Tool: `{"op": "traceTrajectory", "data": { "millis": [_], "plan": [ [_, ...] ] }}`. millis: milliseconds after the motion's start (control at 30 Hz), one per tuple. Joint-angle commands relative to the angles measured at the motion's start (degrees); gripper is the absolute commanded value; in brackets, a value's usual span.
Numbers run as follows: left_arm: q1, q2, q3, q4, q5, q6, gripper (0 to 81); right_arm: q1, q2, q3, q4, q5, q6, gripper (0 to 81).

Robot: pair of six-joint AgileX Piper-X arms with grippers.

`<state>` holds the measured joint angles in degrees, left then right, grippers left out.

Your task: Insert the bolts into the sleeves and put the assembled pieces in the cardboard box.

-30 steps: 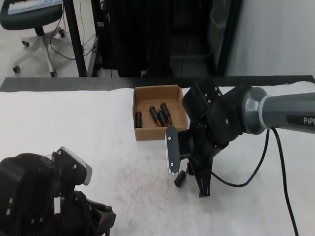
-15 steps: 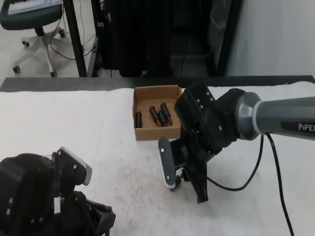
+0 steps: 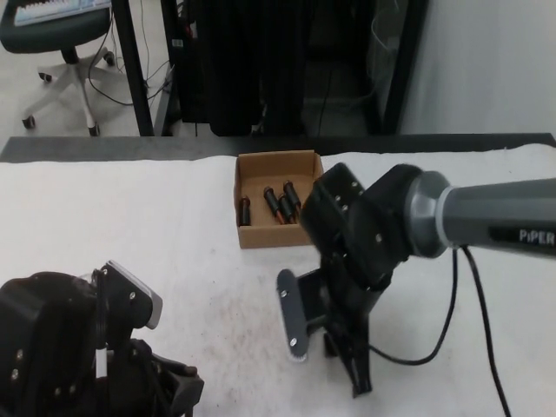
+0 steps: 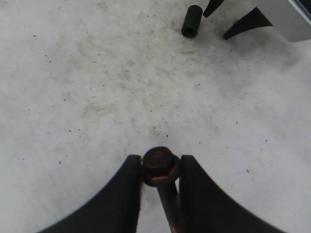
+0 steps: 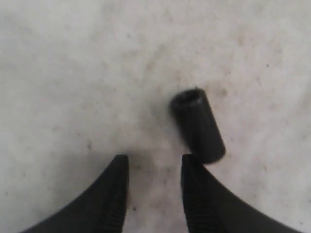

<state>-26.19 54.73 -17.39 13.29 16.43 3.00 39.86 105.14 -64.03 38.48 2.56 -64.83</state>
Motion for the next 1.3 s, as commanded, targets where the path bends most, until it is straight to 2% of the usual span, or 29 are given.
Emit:
{"op": "traceTrajectory", "data": {
  "millis": [0,300,433,733,900,1067,1267],
  "plan": [
    [0.2,-0.1,-0.6,-0.2,0.4,0.1,0.3,1.3,-0.1,-0.4,-2.0,-1.4,0.5,34.2],
    [0.2,-0.1,-0.6,0.2,0.4,0.1,0.3,2.9,-0.1,-0.4,-6.9,0.7,-2.1,34.8],
    [0.2,-0.1,-0.6,0.2,0.4,0.1,0.3,2.2,-0.1,-0.4,-7.7,2.0,-4.9,34.8],
    [0.2,-0.1,-0.6,1.0,0.4,0.1,0.3,-1.1,-0.1,-0.4,-7.4,2.1,-5.1,34.8],
    [0.2,-0.1,-0.6,1.0,0.4,0.1,0.3,-1.2,-0.1,-0.4,-7.4,0.9,-5.0,34.8],
    [0.2,-0.1,-0.6,1.0,0.4,0.1,0.3,-1.2,-0.1,-0.2,-7.4,-3.7,-2.9,34.8],
    [0.2,-0.1,-0.6,1.1,0.4,0.1,0.3,-1.2,2.1,-0.2,-6.6,-2.6,-2.9,34.8]
  ]
}}
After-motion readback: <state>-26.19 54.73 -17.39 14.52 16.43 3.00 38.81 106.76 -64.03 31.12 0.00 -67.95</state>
